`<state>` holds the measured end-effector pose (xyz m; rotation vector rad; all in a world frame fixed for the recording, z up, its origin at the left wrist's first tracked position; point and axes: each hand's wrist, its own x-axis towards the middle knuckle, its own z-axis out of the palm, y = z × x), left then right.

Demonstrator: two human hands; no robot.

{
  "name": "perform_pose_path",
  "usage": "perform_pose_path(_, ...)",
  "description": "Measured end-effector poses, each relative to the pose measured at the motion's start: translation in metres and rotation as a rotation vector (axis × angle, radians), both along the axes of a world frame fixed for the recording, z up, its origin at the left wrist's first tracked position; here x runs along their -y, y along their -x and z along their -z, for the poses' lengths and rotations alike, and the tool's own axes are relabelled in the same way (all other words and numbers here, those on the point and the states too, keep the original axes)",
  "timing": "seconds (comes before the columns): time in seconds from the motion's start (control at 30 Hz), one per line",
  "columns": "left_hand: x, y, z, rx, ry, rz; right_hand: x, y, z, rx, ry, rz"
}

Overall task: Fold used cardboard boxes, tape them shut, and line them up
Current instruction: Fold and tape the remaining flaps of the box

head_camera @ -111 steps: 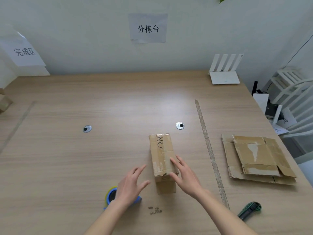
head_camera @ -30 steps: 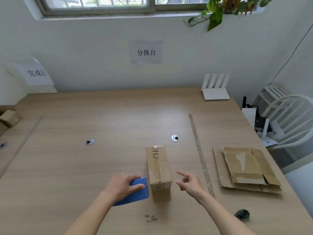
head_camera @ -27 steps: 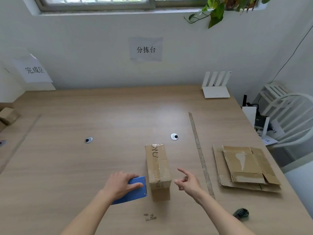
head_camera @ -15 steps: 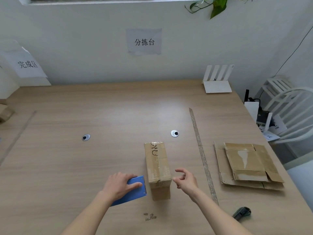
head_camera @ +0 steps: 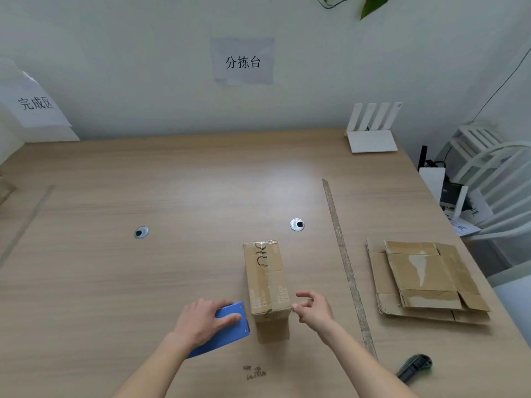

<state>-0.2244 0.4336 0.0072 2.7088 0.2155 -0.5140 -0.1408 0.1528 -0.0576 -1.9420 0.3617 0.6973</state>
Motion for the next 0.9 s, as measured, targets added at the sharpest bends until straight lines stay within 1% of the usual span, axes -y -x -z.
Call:
perform_pose_path(0.1,-0.001,0.001,0.001,0.000,0.011,-0.003,0.000,0.003,0.006,0.021,0.131,-0.022)
perform_pose_path(0.17,-0.002,0.002,0.001,-0.007,0.014,0.000,-0.001,0.007,-0.001,0.103,0.252,-0.011)
perform_pose_path(0.2,-0.002,0.002,0.000,-0.010,0.016,0.001,-0.004,0.009,-0.008,0.197,0.300,0.004)
perform_pose_path(0.27,-0.002,0.002,0.000,-0.010,0.021,0.001,-0.014,0.013,-0.022,0.481,0.336,-0.031)
perform_pose_path(0.3,-0.002,0.002,-0.001,-0.008,0.023,-0.001,-0.023,0.014,-0.028,0.606,0.322,-0.102)
perform_pose_path(0.33,-0.002,0.002,-0.001,-0.010,0.025,-0.005,-0.033,0.014,-0.035,0.687,0.302,-0.218)
perform_pose_path(0.37,-0.002,0.002,-0.001,-0.012,0.027,-0.009,-0.044,0.014,-0.040,0.720,0.280,-0.370)
perform_pose_path(0.43,-0.003,0.002,0.000,-0.013,0.026,-0.009,-0.065,0.014,-0.041,0.722,0.283,-0.688)
perform_pose_path(0.5,-0.006,0.002,0.002,-0.014,0.018,0.000,-0.075,0.015,-0.029,0.656,0.369,-0.871)
perform_pose_path(0.57,-0.011,0.003,0.004,-0.035,0.015,0.021,-0.077,0.017,-0.013,0.686,0.475,-0.919)
perform_pose_path(0.67,-0.016,0.005,0.003,-0.062,-0.005,0.082,-0.074,0.020,-0.001,0.592,0.535,-0.982)
perform_pose_path(0.7,-0.016,0.005,0.004,-0.058,-0.015,0.098,-0.071,0.019,0.002,0.615,0.517,-0.964)
perform_pose_path(0.73,-0.016,0.004,0.004,-0.048,-0.030,0.114,-0.071,0.017,0.008,0.685,0.521,-0.950)
perform_pose_path(0.8,-0.013,0.002,0.010,-0.026,-0.081,0.147,-0.070,0.019,0.012,0.679,0.462,-0.973)
perform_pose_path(0.83,-0.011,0.000,0.015,-0.020,-0.120,0.156,-0.071,0.020,0.012,0.705,0.462,-0.970)
perform_pose_path(0.9,-0.007,-0.003,0.026,-0.012,-0.206,0.167,-0.073,0.020,0.009,0.672,0.471,-0.956)
